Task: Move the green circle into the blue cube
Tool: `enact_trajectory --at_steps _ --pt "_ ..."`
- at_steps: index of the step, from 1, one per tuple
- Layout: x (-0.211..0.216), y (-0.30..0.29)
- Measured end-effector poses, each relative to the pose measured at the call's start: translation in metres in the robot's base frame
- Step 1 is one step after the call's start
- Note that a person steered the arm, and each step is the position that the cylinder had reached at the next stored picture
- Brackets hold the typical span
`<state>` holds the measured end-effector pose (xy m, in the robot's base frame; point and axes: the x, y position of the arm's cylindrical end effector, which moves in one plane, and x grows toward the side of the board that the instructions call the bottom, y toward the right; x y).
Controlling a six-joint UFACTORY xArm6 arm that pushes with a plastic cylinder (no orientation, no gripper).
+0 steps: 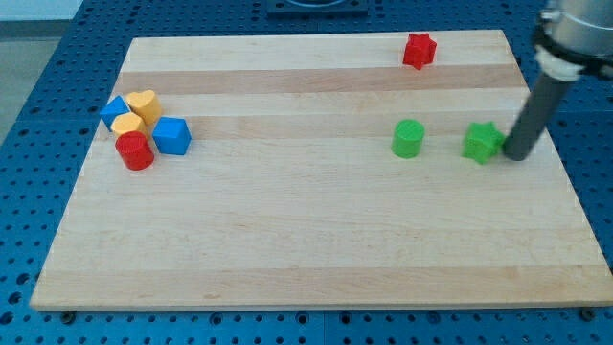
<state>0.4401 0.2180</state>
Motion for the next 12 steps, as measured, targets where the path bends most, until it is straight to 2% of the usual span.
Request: enact_trajectory --at_steps 3,4,5,6,7,8,11,12 --pt "-0.007 -0.183" --pt "-0.003 -0.16" --pt "0.011 -0.098" --pt "0.002 -0.026" --pt "-0.043 0.001" --pt "-0.056 -0.043" --pt "-0.012 -0.251" --pt "-0.016 -0.235"
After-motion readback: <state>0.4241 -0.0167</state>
